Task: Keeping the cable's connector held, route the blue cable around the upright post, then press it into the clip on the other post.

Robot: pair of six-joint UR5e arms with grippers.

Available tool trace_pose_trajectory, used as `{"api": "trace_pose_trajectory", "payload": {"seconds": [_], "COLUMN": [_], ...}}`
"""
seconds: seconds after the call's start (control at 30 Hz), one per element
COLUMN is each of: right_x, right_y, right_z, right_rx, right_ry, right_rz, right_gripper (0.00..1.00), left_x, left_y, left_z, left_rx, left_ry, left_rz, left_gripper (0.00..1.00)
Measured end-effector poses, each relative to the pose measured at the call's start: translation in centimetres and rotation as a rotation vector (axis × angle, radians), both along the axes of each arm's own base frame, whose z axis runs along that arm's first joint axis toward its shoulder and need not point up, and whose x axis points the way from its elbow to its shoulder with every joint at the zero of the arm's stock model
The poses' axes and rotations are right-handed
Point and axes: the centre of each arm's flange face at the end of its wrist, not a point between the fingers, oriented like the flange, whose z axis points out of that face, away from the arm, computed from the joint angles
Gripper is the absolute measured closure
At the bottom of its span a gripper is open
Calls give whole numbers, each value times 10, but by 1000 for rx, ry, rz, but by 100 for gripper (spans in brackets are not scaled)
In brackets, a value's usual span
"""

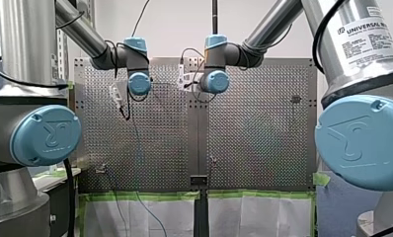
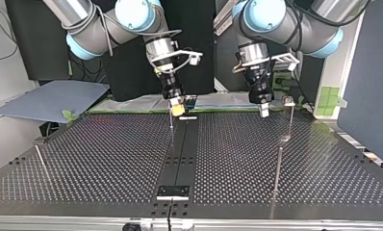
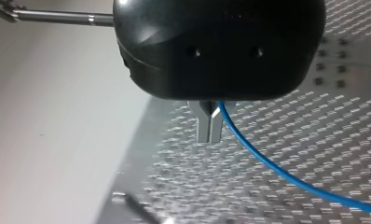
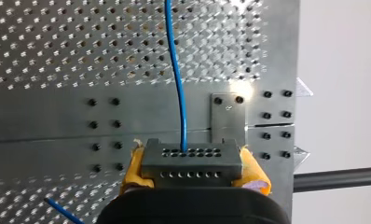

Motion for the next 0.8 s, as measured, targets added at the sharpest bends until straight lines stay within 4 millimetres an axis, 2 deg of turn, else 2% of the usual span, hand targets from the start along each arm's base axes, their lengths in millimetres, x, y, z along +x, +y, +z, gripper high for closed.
{"api": "trace_pose_trajectory", "payload": {"seconds": [0.13,0.4,0.53,0.7,0.8], "right_x": [4,15,19,23,24], "right_y": [-4,-14,-20,-28,-34], "right_z": [12,45,62,85,99], "right_rx": [-11,-31,-46,-67,-82], "right_ry": [-17,-76,-106,-144,-162], "right_rz": [12,44,60,76,83], "right_gripper": [100,100,100,100,100], "left_x": [-1,-5,-7,5,8], "left_y": [7,22,28,32,37], "left_z": [30,75,105,125,145], "left_rx": [4,7,6,7,2], "left_ry": [-27,-69,-103,-126,-161], "left_rz": [18,31,18,19,24], "left_gripper": [100,100,100,100,100]}}
